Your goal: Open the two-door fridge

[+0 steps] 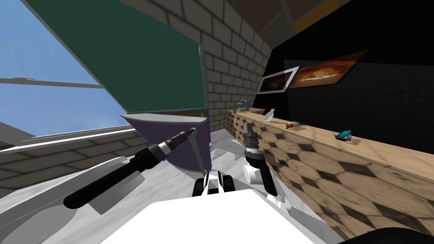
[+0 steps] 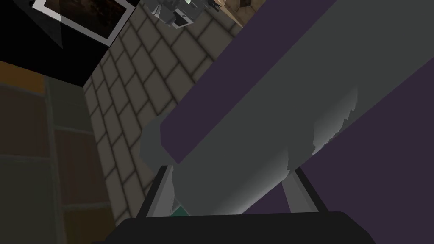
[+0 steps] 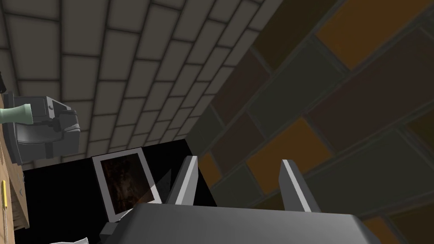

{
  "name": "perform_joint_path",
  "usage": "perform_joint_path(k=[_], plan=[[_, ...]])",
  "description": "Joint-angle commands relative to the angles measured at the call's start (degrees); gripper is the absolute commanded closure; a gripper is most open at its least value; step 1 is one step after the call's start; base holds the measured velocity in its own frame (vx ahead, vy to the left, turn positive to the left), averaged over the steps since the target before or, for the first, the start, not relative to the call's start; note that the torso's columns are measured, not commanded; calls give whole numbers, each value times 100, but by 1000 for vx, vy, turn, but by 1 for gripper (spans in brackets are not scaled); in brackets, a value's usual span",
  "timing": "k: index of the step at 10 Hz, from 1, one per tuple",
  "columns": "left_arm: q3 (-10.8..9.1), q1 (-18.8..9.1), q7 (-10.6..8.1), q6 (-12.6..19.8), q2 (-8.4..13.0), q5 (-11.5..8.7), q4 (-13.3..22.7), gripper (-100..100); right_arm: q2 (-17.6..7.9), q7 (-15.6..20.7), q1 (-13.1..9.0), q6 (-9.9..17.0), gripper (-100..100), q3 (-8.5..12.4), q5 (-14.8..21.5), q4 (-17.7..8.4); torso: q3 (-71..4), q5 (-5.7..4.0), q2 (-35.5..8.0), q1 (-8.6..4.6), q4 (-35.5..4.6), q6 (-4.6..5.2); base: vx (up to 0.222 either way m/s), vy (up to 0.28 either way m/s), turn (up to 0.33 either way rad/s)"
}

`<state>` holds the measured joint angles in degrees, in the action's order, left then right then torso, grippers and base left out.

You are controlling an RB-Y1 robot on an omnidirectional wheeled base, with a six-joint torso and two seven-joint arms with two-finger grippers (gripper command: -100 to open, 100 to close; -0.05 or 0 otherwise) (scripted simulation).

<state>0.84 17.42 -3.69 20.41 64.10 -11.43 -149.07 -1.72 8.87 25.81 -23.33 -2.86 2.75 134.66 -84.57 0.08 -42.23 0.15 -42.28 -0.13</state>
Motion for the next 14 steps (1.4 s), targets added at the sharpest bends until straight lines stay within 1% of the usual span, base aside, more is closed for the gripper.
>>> perform_joint_path(k=[1,2,3,4,5,6,7,8,9,11,12,13,14], plan=[[51,8,-22,-271,201,-99,-5,100,0,0,0,0,0,0,0,0,5,2,-9,11,2,3,-246,227,-155],[88,-1,-30,-392,290,-142,-8,100,-1,0,-1,0,0,1,0,0,15,9,-20,24,3,8,-285,205,-164],[88,-1,-30,-392,290,-142,-8,100,-1,0,-1,0,0,1,0,0,23,6,-30,5,3,12,-252,154,-62],[125,-9,-38,-512,379,-185,-12,100,0,0,0,0,0,0,0,0,28,0,-35,-17,2,-2,-223,149,-78],[34,0,-30,-488,335,-155,28,100,0,0,0,0,0,0,0,0,35,-2,-41,-21,7,5,-108,73,-31],[54,0,-36,-650,429,-179,40,100,1,0,2,0,0,0,0,0,22,-8,-21,-37,4,-3,-86,108,-98],[54,0,-36,-650,429,-179,40,100,0,0,1,0,0,0,0,1,22,-8,-29,-18,-1,11,-95,138,-97],[85,9,-42,-786,518,-201,38,100,0,0,1,0,0,0,0,0,22,-2,-32,-5,-6,8,-160,211,-122],[85,9,-42,-786,518,-201,38,100,-1,0,0,0,0,1,0,0,32,8,-48,29,-8,5,-175,152,-101],[147,26,-52,-1057,696,-245,35,100,-1,0,0,0,0,1,0,0,46,10,-61,24,-4,-4,-212,205,-145],[147,26,-52,-1057,696,-245,35,100,-1,0,0,0,0,1,0,0,62,12,-78,15,-1,0,-185,148,-78],[178,35,-57,-1193,785,-267,34,100,0,0,1,0,0,0,0,0,58,6,-69,-8,-2,-9,-179,150,-98],[178,35,-57,-1193,785,-267,34,100,-1,0,1,0,0,1,0,0,61,1,-74,-14,3,1,-158,130,-76]])
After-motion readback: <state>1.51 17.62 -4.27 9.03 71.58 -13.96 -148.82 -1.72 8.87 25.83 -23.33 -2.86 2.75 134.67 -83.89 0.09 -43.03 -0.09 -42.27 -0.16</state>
